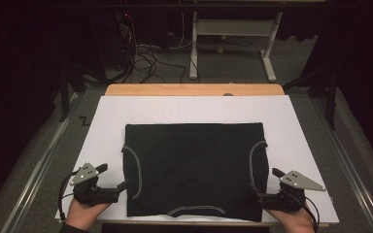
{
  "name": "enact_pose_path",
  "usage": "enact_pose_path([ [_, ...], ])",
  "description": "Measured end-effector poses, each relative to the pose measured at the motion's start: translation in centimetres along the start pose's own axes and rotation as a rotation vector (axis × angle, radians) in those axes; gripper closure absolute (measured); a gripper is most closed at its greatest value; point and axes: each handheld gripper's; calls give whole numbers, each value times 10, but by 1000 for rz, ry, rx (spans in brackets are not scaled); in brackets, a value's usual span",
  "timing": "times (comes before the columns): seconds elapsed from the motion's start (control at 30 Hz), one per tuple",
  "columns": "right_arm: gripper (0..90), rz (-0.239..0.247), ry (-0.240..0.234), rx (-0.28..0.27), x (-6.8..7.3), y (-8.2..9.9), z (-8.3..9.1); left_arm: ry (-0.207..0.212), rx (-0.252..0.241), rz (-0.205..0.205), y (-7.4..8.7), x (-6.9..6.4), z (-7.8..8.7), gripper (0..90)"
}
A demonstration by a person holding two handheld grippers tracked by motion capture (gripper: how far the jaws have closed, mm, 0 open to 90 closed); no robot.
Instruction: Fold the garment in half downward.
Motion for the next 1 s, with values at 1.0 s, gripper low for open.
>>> enact_pose_path([
  [1.0, 0, 117, -66, -51, 55, -38, -38, 10, -24, -20, -29, 18, -22, 0],
])
Point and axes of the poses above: each handheld gripper's, and its own axes: z roughly backward along the jaws, y roughly out of its underside, x roughly to its left, and after that the axes turned 10 degrees about x, right-handed
